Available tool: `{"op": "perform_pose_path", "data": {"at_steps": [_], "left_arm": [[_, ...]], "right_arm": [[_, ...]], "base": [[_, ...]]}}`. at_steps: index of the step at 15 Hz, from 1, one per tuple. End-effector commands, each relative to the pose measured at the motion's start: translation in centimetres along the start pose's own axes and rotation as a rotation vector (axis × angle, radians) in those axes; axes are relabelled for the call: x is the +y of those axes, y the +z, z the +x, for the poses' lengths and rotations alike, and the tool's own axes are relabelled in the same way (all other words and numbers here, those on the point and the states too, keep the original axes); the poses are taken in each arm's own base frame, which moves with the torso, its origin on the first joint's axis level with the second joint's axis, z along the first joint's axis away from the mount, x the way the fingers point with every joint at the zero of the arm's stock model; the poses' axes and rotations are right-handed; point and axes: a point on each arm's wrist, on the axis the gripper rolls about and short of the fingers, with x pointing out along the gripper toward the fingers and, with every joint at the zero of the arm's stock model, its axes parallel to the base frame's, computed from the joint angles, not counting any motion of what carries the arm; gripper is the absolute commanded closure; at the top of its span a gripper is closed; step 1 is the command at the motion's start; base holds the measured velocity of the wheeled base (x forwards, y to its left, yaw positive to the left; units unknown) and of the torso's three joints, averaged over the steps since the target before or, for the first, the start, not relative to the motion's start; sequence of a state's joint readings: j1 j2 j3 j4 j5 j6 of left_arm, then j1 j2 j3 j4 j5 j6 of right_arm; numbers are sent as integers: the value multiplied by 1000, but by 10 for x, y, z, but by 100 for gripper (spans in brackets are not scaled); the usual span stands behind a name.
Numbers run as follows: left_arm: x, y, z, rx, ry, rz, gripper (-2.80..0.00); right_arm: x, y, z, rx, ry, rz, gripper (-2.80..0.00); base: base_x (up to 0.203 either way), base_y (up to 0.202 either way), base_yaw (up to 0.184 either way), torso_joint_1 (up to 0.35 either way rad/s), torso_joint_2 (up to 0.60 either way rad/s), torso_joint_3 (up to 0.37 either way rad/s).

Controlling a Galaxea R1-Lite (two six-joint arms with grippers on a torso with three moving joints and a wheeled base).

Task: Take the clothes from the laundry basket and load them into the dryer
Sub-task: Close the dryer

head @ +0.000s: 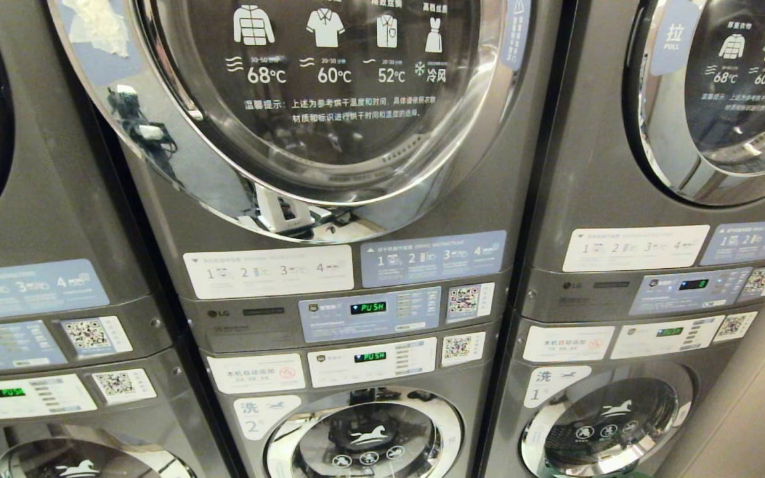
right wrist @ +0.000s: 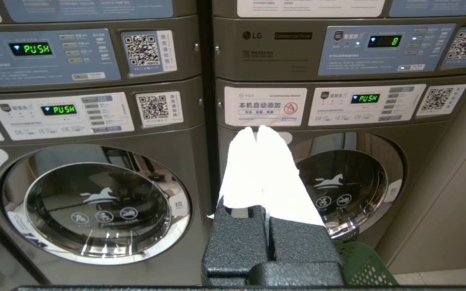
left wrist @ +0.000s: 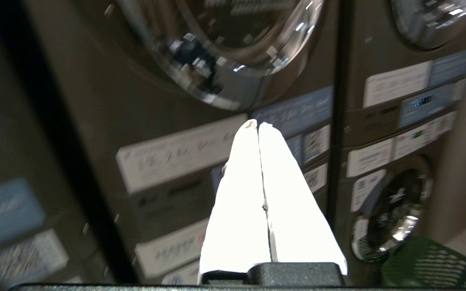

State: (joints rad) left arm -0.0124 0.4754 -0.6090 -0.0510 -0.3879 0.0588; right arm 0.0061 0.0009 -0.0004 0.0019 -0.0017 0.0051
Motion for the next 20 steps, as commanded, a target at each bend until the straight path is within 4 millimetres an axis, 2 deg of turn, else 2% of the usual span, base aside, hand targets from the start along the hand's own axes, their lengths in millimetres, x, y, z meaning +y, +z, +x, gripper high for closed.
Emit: {"op": "perform_pose_path", "data": {"at_steps": [1,4,5,8,13,16,18,20], "left_arm": [[30,22,75,118,-75,-54,0],[55,58,159,40,-189,-27,0],[60,65,184,15,-206,-5,0],[70,64,235,0,-170,58,0],[85,49,289,11,-34,77,0],[100,52,325,-57,148,116,0],[107,51,335,-71,256,113,0],[107,51,334,-75,259,89,0]], "right_arm": [[0,0,0,-2,0,-1,0],[0,0,0,-2,0,-1,0],[0,0,0,-1,0,-1,0],[0,0,0,-1,0,1,0],[0,0,0,-1,0,1,0],[0,0,0,-1,0,1,0],[0,0,0,-1,0,1,0],[0,0,0,-1,0,1,0]], "base": [[0,0,0,0,0,0],[0,0,0,0,0,0],[0,0,0,0,0,0],[0,0,0,0,0,0],[0,0,0,0,0,0],[0,0,0,0,0,0],[0,0,0,0,0,0],[0,0,0,0,0,0]]}}
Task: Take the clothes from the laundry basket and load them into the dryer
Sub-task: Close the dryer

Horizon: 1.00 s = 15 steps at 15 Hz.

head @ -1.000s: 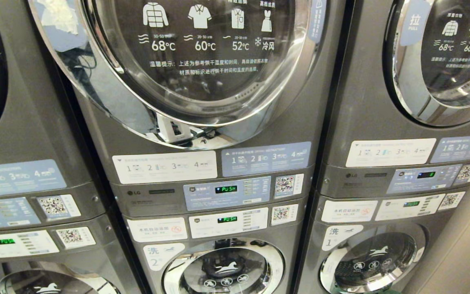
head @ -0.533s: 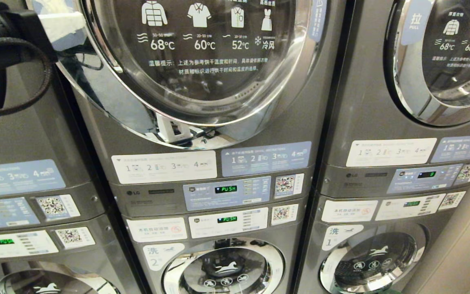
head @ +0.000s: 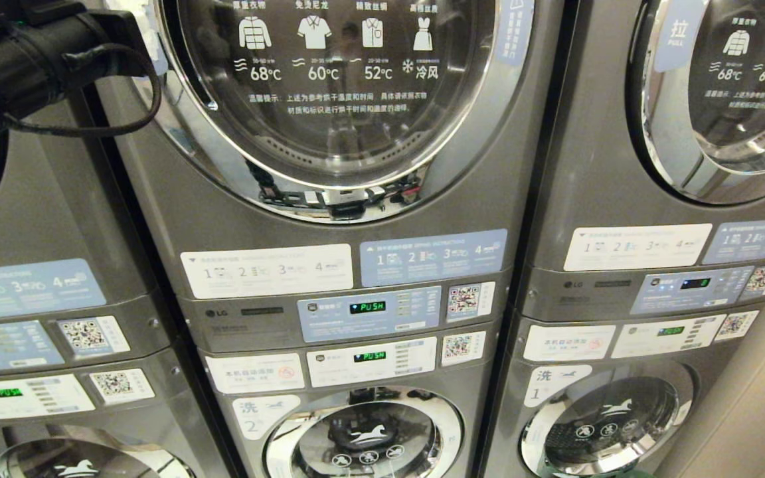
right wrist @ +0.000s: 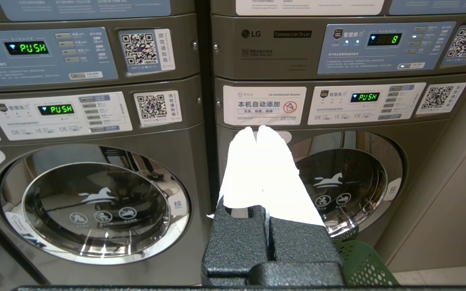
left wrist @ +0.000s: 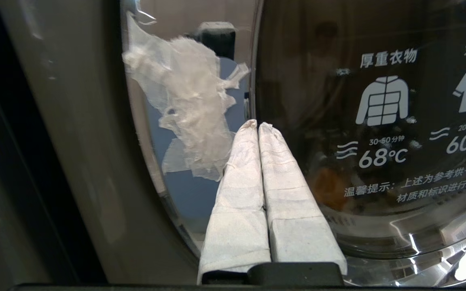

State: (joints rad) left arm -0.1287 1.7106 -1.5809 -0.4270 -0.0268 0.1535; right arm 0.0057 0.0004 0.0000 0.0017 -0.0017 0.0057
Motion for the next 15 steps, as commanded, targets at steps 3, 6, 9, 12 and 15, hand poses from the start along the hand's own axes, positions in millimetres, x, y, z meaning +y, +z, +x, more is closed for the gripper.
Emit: {"op": "perform_pose_path", "data": {"at_steps": [3,6,9,12,15], "left_arm": [[-1,-16,13,28,-1,-5,0],[1,-19,32,7,40,10,0],[3,-30,51,10,115,22,0],[4,-41,58,36,156,26,0],[6,-54,64,65,175,28,0]], "right_arm": [[0,0,0,-1,1,0,0],[0,0,0,-1,1,0,0],[0,0,0,-1,1,0,0],[0,0,0,-1,1,0,0],[0,0,0,-1,1,0,0]], "base": [[0,0,0,0,0,0],[0,0,0,0,0,0],[0,0,0,0,0,0],[0,0,0,0,0,0],[0,0,0,0,0,0]]}}
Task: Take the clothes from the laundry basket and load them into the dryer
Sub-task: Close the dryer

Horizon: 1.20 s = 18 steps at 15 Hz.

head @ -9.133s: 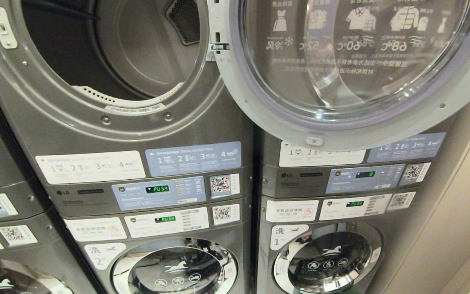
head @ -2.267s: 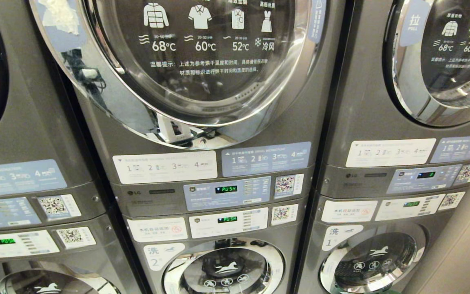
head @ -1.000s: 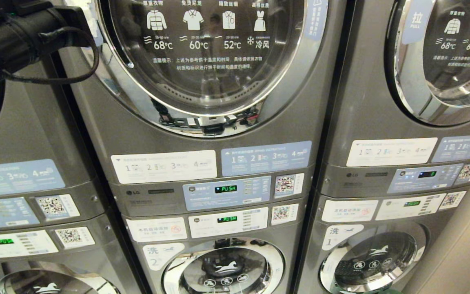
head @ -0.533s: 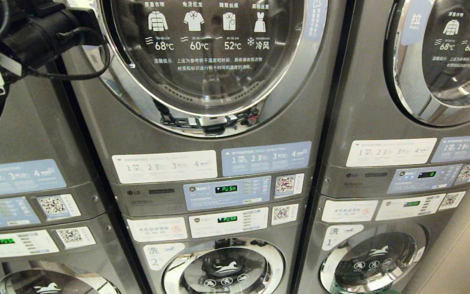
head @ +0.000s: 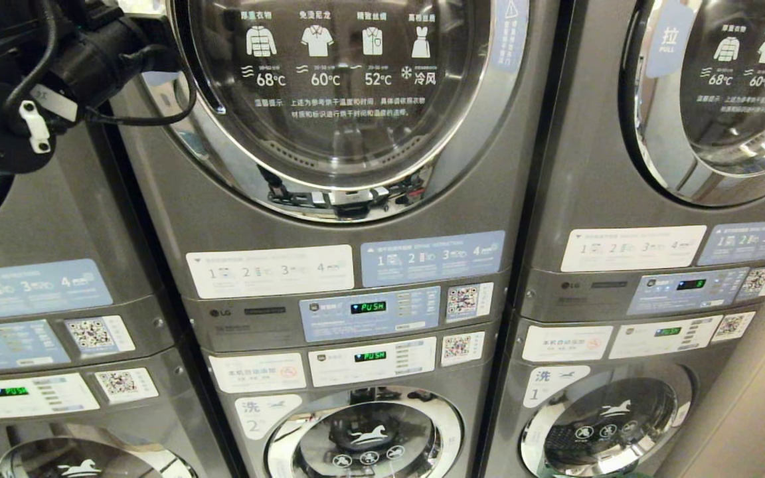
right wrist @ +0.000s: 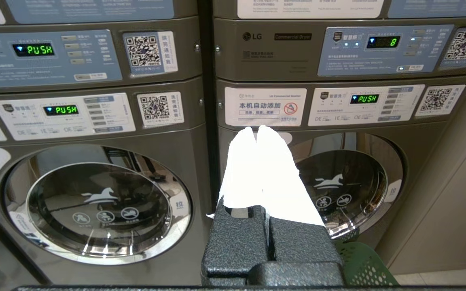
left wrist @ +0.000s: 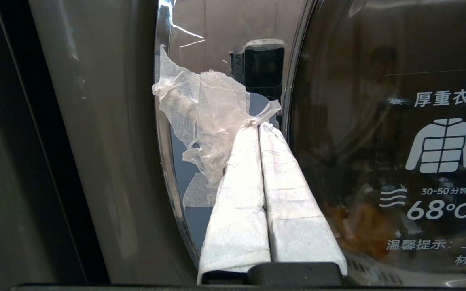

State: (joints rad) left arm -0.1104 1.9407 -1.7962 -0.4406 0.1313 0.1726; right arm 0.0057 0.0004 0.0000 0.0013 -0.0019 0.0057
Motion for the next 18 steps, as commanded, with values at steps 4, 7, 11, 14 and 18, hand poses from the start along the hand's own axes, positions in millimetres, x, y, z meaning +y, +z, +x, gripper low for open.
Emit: {"op": "perform_pose_path", "data": {"at_steps": [4,7,11,14,18], "left_arm": [[9,33,-19,-62,5,-12,0],[28,102,-81,-187,-3,-25,0],[50,148,-194,-206,-31,-23,0],[53,104,-275,-30,-71,-5,0],[46,-32,-399,285,-123,20,0]], "right_arm": [[0,0,0,0,1,0,0],[0,0,0,0,1,0,0],[0,0,0,0,1,-1,0],[0,0,0,0,1,0,0],[0,0,0,0,1,-1,0]], "base": [[0,0,0,0,0,0],[0,0,0,0,0,0],[0,0,0,-5,12,7],[0,0,0,0,0,0],[0,0,0,0,0,0]]}}
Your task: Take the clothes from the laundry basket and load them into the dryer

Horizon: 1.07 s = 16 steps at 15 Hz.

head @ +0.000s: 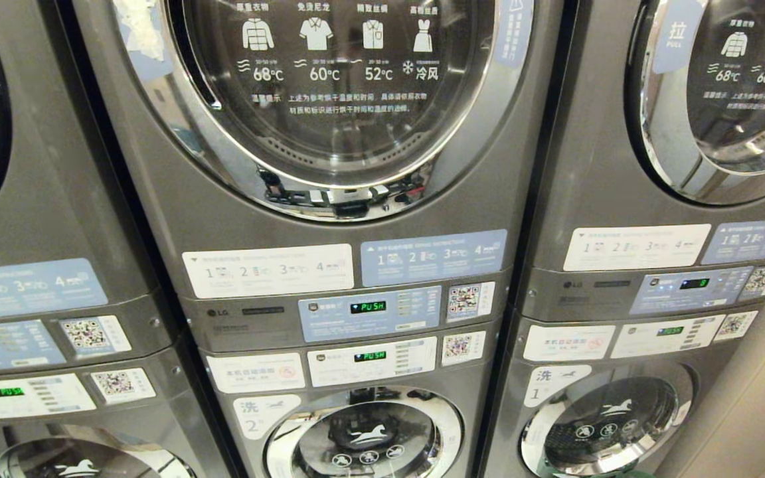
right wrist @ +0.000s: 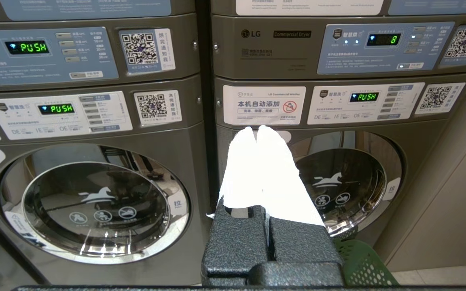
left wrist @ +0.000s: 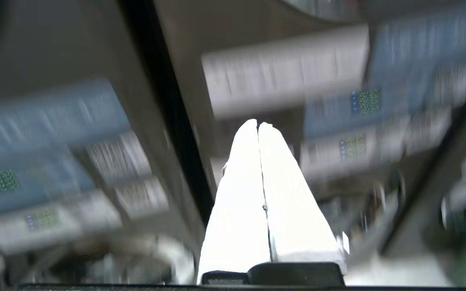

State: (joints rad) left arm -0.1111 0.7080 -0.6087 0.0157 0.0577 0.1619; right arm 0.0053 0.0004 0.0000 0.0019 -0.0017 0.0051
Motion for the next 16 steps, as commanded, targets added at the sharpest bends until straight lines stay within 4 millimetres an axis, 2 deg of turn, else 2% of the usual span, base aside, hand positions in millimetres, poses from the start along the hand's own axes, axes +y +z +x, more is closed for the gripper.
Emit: {"op": "perform_pose_path", "data": {"at_steps": [1,2,3,4,5,8,11,16], "left_arm": [[-9,-71,-45,-29,9,-4,0],[-14,-106,-45,47,8,-6,0],[-18,-130,-43,115,7,-5,0],[-21,-148,-41,188,7,-3,0],[-22,-154,-38,247,9,-2,0],[-22,-154,-36,297,59,-2,0],[-22,-155,-43,242,194,-32,0],[-26,-159,-37,102,80,-51,0]], "right_arm": [[0,0,0,-1,1,-1,0],[0,0,0,-1,-1,3,0],[0,0,0,-1,-1,0,0],[0,0,0,-1,1,-2,0],[0,0,0,-1,1,-2,0],[0,0,0,-1,1,-4,0],[0,0,0,-1,1,-4,0],[0,0,0,-1,1,-5,0]], "base": [[0,0,0,0,0,0],[0,0,0,0,0,0],[0,0,0,0,0,0],[0,0,0,0,0,0],[0,0,0,0,0,0],[0,0,0,0,0,0],[0,0,0,0,0,0],[0,0,0,0,0,0]]}}
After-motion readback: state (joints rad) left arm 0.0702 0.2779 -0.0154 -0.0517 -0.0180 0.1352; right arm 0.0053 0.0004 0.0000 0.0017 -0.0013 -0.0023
